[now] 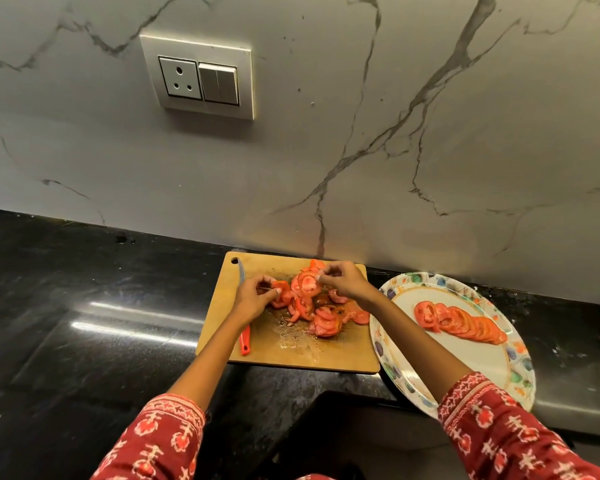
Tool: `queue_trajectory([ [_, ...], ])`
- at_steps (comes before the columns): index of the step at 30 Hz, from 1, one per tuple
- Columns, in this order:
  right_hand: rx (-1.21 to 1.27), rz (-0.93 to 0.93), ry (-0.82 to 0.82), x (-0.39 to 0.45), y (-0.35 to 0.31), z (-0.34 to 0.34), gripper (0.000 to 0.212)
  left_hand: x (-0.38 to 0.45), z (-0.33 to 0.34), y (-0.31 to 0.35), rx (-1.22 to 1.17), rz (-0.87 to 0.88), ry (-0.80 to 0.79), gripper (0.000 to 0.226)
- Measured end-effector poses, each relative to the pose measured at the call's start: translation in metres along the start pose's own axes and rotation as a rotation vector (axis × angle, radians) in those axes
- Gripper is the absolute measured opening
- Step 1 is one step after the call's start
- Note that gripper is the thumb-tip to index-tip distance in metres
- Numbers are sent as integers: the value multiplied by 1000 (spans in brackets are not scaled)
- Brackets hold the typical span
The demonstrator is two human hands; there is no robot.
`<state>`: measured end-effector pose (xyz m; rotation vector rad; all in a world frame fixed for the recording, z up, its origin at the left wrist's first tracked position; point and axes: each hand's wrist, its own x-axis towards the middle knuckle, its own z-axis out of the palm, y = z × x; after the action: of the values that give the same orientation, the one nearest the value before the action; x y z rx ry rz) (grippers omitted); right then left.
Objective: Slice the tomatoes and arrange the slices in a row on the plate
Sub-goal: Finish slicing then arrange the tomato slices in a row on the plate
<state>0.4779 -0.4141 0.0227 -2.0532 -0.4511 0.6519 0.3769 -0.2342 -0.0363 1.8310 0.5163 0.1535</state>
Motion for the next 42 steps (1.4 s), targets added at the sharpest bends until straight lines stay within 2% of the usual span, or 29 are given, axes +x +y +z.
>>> queue_trajectory([
  [3, 84, 1, -115, -7, -2, -11, 8, -1, -1, 14, -90, -24, 45, 14],
  [7, 198, 13, -183, -14, -4, -22, 6, -8, 7, 37, -259, -101, -53, 10],
  [12, 186, 31, -150, -26, 8, -39, 8, -16, 32, 54, -269, -125, -203, 14],
  [15, 259, 52, -122, -39, 22, -51, 9, -22, 54, 63, -331, -127, -288, 14],
  [18, 353, 69, -90, -54, 40, -62, 11, -26, 80, 69, -363, -144, -337, 15],
  [21, 345, 79, -25, -69, 60, -78, 13, -28, 108, 73, -405, -168, -389, 10],
  [25, 310, 124, 66, -92, 84, -106, 14, -28, 150, 71, -310, -136, -432, 14],
  [30, 161, 248, 230, -124, 119, -145, 18, -30, 194, 71, -157, -61, -354, 17],
  [36, 105, 407, 404, -164, 161, -186, 17, -47, 243, 73, -11, 84, -427, 11],
  [40, 70, 483, 506, -177, 177, -203, 18, -47, 257, 71, 72, 196, -286, 15],
  [42, 67, 485, 493, -179, 178, -207, 16, -45, 258, 73, 97, 210, -194, 16],
])
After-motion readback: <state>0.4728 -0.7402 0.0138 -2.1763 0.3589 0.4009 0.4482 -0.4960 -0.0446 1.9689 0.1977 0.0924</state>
